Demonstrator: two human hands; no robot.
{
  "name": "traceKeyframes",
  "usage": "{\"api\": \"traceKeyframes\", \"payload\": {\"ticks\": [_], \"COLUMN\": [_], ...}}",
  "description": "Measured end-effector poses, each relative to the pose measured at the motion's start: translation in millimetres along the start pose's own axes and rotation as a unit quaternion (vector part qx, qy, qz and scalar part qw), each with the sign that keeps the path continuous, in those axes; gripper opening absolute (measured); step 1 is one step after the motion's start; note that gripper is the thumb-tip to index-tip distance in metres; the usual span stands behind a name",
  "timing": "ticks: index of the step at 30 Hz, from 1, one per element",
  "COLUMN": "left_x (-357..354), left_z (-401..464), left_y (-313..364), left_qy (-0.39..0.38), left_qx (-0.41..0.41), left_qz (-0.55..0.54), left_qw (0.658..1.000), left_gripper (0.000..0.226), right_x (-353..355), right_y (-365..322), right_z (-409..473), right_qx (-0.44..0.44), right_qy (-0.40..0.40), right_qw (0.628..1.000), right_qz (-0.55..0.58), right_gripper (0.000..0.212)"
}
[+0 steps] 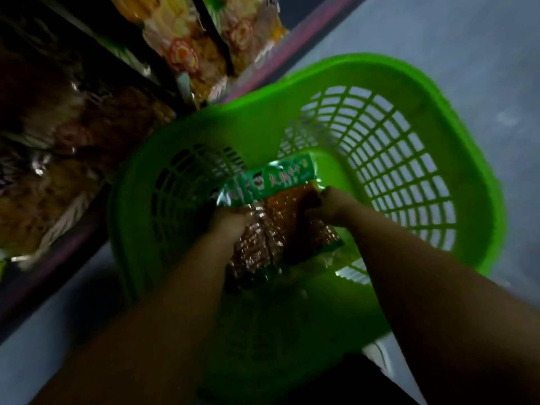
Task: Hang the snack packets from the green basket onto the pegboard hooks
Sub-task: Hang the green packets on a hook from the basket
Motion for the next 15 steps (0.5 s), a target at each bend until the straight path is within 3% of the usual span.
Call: {"api": "traceKeyframes", "payload": {"ticks": [2, 6, 8, 10, 12, 15], "left_x": [-7.5, -26.1, -32.5, -34.2, -35.1, -34.3], "left_z": [17.3, 25.8, 19.9, 14.0, 14.7, 16.1], "left_y": [-12.3, -12.4, -9.2, -7.3, -8.6, -10.4], "left_qy": [0.01, -0.009, -0.04, -0.062, -0.069, -0.056], "left_qx": [0.029, 0.017, 0.011, 0.012, 0.022, 0.021], "left_qz": [-0.012, -0.072, -0.07, -0.061, -0.067, -0.068], "left_qw": [0.999, 0.997, 0.997, 0.996, 0.995, 0.996], "left_gripper": [0.036, 0.016, 0.012, 0.016, 0.018, 0.017], "right_x": [-9.3, -16.3, -20.1, -31.4, -39.2, -23.1], "right_y": [1.3, 18.0, 32.1, 40.2, 37.0, 39.6], "right_z": [20.6, 34.3, 33.7, 31.0, 27.9, 26.9], "right_qx": [-0.022, -0.07, -0.089, -0.112, -0.109, -0.11], "right_qy": [0.024, 0.063, 0.042, -0.008, -0.079, -0.087], "right_qw": [0.999, 0.994, 0.984, 0.94, 0.914, 0.898], "right_qz": [0.041, 0.058, 0.15, 0.323, 0.382, 0.417], "right_gripper": [0.081, 0.107, 0.097, 0.064, 0.039, 0.038]}}
Point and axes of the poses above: each hand's wrist, its own z-axis towards the middle knuckle, its own x-axis out of the back of the hand, y = z × x, the point moved 9 cm from there along z, towards the middle knuckle, and after that the axes turned 2 degrees about y, right-handed, at the moved point
